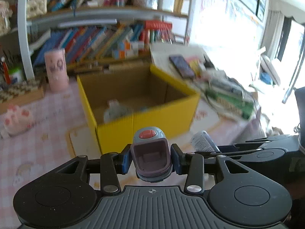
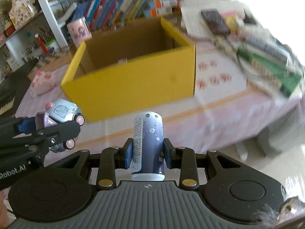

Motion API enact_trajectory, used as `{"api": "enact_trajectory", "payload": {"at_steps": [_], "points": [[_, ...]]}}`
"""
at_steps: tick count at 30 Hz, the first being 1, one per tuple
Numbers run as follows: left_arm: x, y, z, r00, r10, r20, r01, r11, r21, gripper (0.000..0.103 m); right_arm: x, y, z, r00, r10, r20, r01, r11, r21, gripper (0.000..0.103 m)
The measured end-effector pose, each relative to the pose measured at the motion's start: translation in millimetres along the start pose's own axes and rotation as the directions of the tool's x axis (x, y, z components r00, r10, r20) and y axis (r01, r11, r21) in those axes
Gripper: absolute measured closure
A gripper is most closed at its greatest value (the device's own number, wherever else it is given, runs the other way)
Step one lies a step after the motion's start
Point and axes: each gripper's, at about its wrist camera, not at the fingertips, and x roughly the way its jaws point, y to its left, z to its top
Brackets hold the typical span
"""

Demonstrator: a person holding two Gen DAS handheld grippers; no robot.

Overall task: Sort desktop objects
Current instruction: 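Carry the spray bottle and toy car with both tools over the yellow box, then open the right gripper to drop the spray bottle while the left releases the toy car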

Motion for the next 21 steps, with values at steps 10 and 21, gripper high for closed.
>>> {"api": "enact_trajectory", "payload": {"at_steps": [10,21], "points": [[18,1,81,0.971,0.117,0.207,-0.101,0.991,-0.089,0.062,-7,-19,103,0.965,0.130,0.228,-0.108,0.989,-0.103,0.073],[113,11,88,0.953,0.301,0.040,-0.298,0.952,-0.067,0.062,89,-11,178,0.970,0.206,0.129,-0.168,0.952,-0.256,0.073]]}}
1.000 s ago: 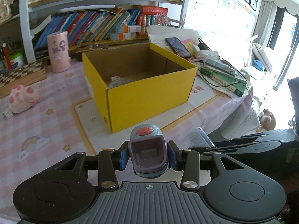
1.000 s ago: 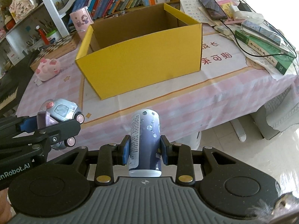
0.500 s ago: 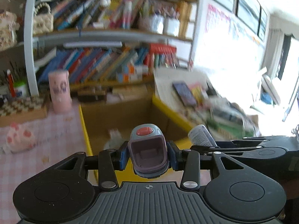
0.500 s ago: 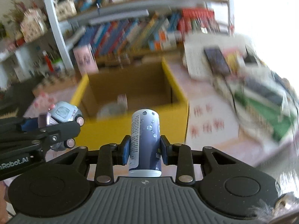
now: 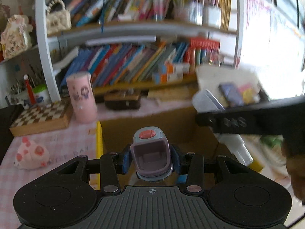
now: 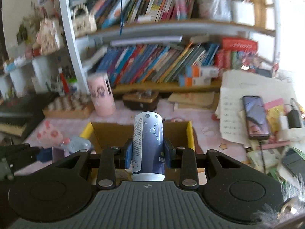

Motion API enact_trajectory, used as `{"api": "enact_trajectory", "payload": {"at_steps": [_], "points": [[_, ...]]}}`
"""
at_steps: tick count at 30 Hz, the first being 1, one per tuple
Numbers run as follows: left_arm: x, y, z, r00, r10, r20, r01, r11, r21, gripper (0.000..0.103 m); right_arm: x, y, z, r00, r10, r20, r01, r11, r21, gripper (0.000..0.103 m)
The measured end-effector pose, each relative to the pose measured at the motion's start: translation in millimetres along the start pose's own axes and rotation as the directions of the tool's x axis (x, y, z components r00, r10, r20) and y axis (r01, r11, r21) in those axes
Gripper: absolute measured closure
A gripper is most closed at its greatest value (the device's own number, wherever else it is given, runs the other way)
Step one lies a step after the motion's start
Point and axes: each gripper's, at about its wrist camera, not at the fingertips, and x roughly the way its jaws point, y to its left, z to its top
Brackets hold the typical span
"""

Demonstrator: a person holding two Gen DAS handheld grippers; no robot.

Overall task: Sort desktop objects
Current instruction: 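Open the right gripper to drop the spray bottle while the left releases the toy car, then withdraw both open tools up and away from the yellow box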

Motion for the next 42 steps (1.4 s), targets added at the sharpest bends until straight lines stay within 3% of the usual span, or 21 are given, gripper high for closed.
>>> {"api": "enact_trajectory", "payload": {"at_steps": [5,9,19,22,26,30,37,42], "points": [[31,-3,-1,0.996,0.049,-0.072,-0.046,0.998,0.033,0.062,55,-1,1,0.991,0.025,-0.130,-0.032,0.998,-0.048,0.073],[44,-2,7,0.992,0.091,-0.083,-0.089,0.996,0.023,0.062,94,2,4,0.968,0.047,-0.247,-0.070,0.994,-0.086,0.073],[80,-6,10,0.973,0.167,-0.162,-0.153,0.984,0.092,0.061,130,-7,-4,0.935,0.056,-0.349,-0.064,0.998,-0.010,0.072],[72,-6,12,0.979,0.167,-0.120,-0.160,0.985,0.069,0.058,123,-7,-3,0.952,0.059,-0.302,-0.064,0.998,-0.007,0.072],[48,-4,17,0.986,0.166,-0.030,-0.164,0.985,0.045,0.034,98,-10,5,0.976,0.049,-0.211,-0.056,0.998,-0.028,0.062],[8,2,18,0.988,0.133,0.083,-0.133,0.991,-0.003,0.022,54,-18,9,0.995,0.058,-0.075,-0.057,0.998,0.007,0.054],[-54,14,0,0.982,0.106,0.153,-0.088,0.989,-0.119,0.011,-16,-11,-18,0.998,0.012,0.059,-0.013,1.000,0.012,0.044],[-85,12,-25,0.976,0.152,0.158,-0.138,0.986,-0.098,0.007,-52,0,-52,0.995,-0.041,0.094,0.039,0.999,0.023,0.039]]}}
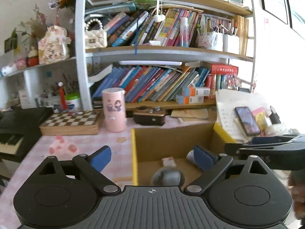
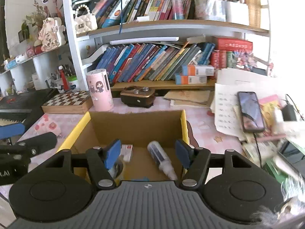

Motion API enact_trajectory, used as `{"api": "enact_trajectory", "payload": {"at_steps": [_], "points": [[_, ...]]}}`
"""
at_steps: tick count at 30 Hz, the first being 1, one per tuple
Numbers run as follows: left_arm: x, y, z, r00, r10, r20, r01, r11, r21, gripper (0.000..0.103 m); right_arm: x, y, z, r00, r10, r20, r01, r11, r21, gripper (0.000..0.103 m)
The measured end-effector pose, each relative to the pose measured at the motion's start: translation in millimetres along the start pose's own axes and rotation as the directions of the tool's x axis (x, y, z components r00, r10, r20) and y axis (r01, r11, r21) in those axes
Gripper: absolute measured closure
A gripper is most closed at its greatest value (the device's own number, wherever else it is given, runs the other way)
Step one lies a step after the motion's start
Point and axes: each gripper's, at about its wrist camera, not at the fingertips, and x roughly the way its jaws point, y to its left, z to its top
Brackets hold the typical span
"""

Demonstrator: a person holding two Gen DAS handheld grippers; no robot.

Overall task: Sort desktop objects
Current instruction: 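Withdraw both open tools up and away from the yellow box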

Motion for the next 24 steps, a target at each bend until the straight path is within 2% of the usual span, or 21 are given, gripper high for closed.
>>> {"api": "enact_trajectory", "payload": {"at_steps": [5,8,11,17,24], "points": [[-12,-2,-25,0.996,0.085,-0.019,-0.084,0.993,0.078,0.002,-23,15,-29,0.998,-0.054,0.016,0.054,0.998,-0.010,0.029],[-8,-5,-41,0.984,0.144,-0.100,-0.135,0.986,0.097,0.002,-26,24,-48,0.996,-0.075,-0.037,0.074,0.997,-0.027,0.028],[-11,-1,-49,0.984,0.109,-0.138,-0.100,0.993,0.069,0.002,-28,31,-63,0.993,-0.065,-0.098,0.063,0.998,-0.028,0.028],[-18,6,-56,0.989,0.040,-0.141,-0.031,0.998,0.063,0.002,-35,39,-75,0.986,-0.086,-0.142,0.086,0.996,-0.009,0.026],[-29,28,-70,0.985,-0.018,-0.172,0.027,0.998,0.051,0.002,-37,60,-89,0.971,-0.106,-0.215,0.113,0.993,0.021,0.024]]}}
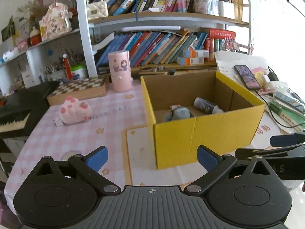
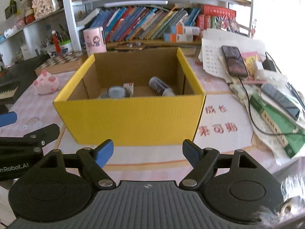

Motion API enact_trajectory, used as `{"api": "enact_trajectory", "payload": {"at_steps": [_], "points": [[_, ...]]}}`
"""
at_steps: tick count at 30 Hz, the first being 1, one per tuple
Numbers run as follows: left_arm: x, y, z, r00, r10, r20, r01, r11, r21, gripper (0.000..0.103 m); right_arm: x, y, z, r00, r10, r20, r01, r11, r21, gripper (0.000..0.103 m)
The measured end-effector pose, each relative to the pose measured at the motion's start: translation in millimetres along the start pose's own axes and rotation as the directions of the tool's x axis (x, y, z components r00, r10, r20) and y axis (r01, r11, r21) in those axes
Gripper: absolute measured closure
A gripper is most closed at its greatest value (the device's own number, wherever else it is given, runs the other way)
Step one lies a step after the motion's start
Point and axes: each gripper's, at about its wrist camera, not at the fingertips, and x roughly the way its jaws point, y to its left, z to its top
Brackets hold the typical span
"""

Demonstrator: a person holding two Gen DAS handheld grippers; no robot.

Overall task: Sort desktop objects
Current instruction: 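Withdraw both open tools up and away from the yellow box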

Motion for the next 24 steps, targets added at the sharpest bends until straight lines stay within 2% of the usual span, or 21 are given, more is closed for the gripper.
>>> {"api": "enact_trajectory", "payload": {"at_steps": [9,24], "points": [[-22,49,-26,0.999,-0.015,-0.047,0.014,1.000,-0.022,0.002,-12,55,-22,0.998,0.006,-0.057,-0.007,1.000,-0.008,0.024],[-74,134,-67,0.996,0.064,-0.060,-0.068,0.995,-0.073,0.002,-36,155,-54,0.996,0.070,-0.062,-0.074,0.995,-0.072,0.024]]}}
